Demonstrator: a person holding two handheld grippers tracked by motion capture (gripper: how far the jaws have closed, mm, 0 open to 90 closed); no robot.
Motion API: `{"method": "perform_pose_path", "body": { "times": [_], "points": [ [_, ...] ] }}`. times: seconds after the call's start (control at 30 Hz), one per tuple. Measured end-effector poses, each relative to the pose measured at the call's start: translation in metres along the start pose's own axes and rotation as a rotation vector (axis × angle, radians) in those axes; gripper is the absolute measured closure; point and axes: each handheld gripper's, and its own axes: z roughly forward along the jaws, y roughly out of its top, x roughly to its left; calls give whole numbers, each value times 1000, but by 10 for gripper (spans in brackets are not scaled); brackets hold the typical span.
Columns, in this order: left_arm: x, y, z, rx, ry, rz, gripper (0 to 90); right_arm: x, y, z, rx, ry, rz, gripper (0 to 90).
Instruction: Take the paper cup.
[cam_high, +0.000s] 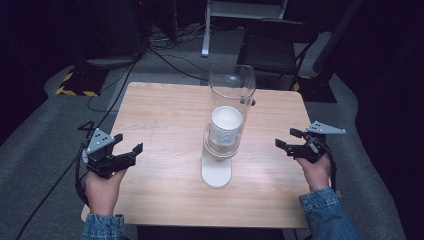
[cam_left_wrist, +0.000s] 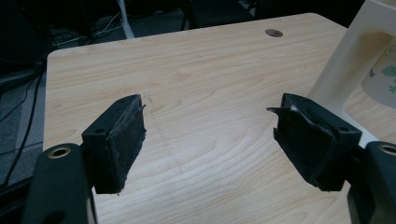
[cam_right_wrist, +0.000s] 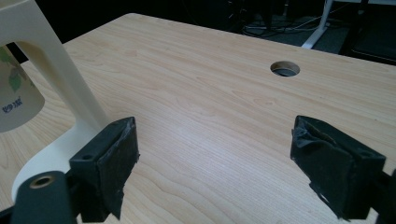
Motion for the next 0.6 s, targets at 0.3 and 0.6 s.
{"method": "perform_pose_path", "body": {
  "times": [0.3, 0.6],
  "points": [
    [-9, 3, 1, 5, -13, 28, 240, 6, 2, 1, -14, 29, -14, 153],
    [-10, 3, 1, 6, -28, 26, 241, 20, 4, 6, -12, 73, -60, 149]
  ]
}}
